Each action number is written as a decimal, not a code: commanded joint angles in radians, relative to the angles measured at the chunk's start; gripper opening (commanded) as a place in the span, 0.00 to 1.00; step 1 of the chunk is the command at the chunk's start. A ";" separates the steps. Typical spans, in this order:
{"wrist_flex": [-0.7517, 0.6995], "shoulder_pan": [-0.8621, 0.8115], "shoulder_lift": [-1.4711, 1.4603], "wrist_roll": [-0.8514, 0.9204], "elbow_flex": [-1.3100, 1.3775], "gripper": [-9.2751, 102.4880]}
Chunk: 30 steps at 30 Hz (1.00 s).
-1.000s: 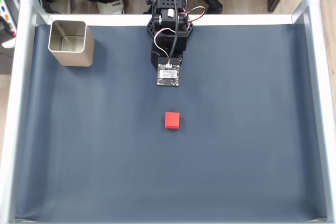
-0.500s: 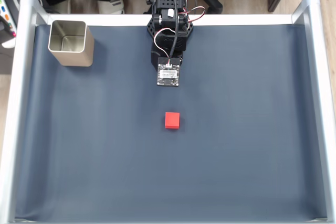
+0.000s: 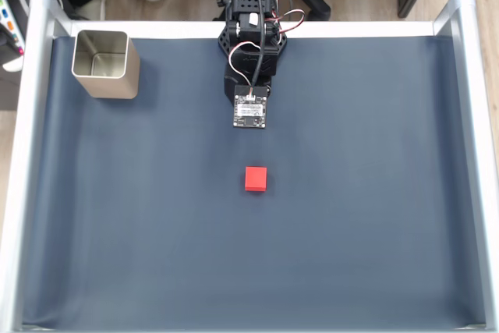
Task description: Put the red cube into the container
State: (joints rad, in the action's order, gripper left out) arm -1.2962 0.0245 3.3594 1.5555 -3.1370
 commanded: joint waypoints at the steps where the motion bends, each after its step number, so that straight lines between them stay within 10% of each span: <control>1: -0.003 0.002 -0.005 -0.023 0.008 0.09; 17: 0.008 0.005 -0.003 0.064 0.008 0.08; 30: 0.518 0.038 -0.216 0.046 0.097 0.08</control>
State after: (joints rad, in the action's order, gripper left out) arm -0.8268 0.0383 3.1769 1.5953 -3.1170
